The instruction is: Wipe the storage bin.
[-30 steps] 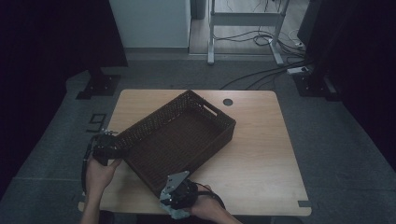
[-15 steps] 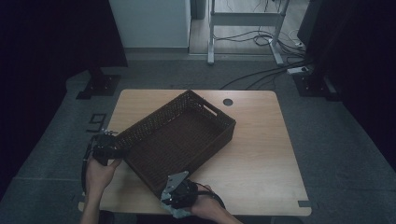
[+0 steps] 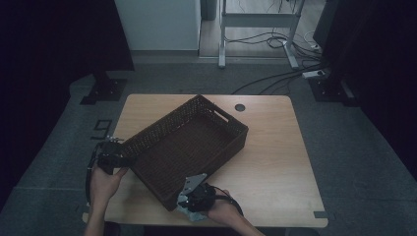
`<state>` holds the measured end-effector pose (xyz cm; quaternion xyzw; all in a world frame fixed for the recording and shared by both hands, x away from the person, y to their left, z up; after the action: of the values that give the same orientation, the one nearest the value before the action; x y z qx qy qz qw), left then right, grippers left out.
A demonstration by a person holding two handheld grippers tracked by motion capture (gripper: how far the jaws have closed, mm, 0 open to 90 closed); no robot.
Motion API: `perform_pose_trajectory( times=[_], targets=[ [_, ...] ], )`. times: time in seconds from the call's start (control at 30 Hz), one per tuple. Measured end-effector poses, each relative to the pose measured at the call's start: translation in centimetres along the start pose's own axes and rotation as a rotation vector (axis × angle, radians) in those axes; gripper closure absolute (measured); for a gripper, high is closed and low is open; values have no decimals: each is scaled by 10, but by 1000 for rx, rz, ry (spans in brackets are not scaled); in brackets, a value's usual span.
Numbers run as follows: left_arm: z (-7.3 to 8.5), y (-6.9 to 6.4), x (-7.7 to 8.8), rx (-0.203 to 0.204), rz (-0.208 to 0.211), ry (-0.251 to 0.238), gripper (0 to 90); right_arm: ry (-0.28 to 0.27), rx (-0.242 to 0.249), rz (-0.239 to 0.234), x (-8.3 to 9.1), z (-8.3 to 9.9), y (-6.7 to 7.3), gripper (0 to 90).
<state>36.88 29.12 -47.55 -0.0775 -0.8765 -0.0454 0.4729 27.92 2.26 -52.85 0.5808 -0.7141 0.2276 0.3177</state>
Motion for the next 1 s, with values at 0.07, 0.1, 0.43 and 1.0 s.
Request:
perform_pose_trajectory(
  times=[0.07, 0.1, 0.43, 1.0],
  targets=[
    [0, 0, 0, -1, 0, -1, 349, 2, -2, 4, 1, 1, -2, 698],
    [0, 0, 0, -1, 0, 0, 350, 4, -5, 6, 1, 1, -3, 698],
    [0, 0, 0, 1, 1, -2, 349, 12, -43, 49, 10, 10, -20, 698],
    [0, 0, 0, 0, 1, -1, 349, 30, -99, 118, 25, 25, -47, 696]
  ],
)
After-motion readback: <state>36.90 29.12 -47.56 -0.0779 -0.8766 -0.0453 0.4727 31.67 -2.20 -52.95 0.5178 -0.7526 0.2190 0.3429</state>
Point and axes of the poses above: each handheld gripper's, and its own axes: x roughly backward along the jaws, z roughly out of its underside, y roughly to its left, the point moved 4 cm from there along -x, roughly forward along the jaws, and after that the axes turned 1 degree about -z, right-handed, at the moved point
